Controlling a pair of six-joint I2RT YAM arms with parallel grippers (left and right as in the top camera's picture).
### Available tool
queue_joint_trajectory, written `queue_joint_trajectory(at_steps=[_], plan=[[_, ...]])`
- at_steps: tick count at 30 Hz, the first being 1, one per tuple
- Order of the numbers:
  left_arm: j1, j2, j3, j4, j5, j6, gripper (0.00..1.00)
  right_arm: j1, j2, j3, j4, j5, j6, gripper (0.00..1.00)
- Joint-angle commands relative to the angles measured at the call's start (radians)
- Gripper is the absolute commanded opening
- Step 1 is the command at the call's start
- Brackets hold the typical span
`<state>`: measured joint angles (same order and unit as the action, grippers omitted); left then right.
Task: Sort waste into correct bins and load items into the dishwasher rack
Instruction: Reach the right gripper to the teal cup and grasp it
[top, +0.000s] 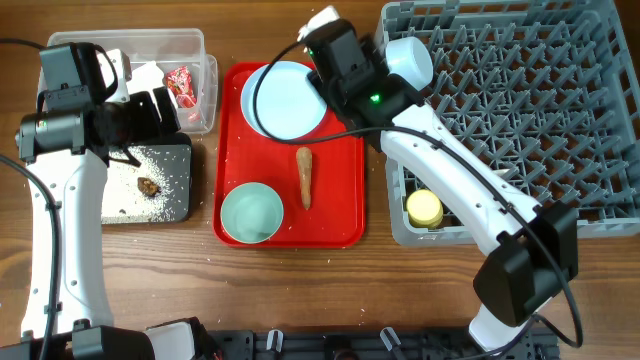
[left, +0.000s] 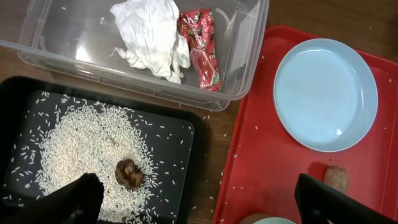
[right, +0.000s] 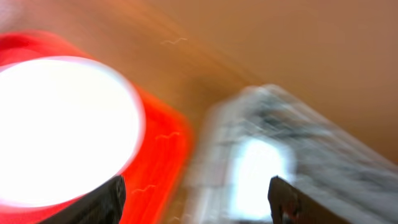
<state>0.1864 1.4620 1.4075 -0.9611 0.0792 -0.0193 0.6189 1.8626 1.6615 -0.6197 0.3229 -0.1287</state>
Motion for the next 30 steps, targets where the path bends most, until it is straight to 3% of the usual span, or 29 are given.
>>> queue_joint_trajectory(at_steps=[1,4,11,16,19,23,30], plan=[[0.008,-0.015,0.015,0.002,-0.002,0.015,1.0,-0.003,0.0,-0.017,-0.06,-0.549,0.209,0.74],[0.008,-0.015,0.015,0.002,-0.002,0.015,1.0,-0.003,0.0,-0.021,-0.12,-0.7,0.245,0.74],[0.008,-0.015,0.015,0.002,-0.002,0.015,1.0,0.028,0.012,-0.097,-0.157,-0.705,0.441,0.61],[0.008,-0.015,0.015,0.002,-0.002,0.015,1.0,0.138,0.018,-0.222,-0.089,-0.613,0.558,0.58],[0.008,-0.015,0.015,0.002,-0.002,0.015,1.0,0.212,0.055,-0.237,-0.08,-0.425,0.637,0.57],[0.008,-0.014,0.015,0.002,-0.002,0.015,1.0,0.257,0.17,-0.22,-0.067,-0.421,0.674,0.54],[0.008,-0.015,0.015,0.002,-0.002,0.015,1.0,0.245,0.194,-0.208,-0.061,-0.428,0.69,0.16]])
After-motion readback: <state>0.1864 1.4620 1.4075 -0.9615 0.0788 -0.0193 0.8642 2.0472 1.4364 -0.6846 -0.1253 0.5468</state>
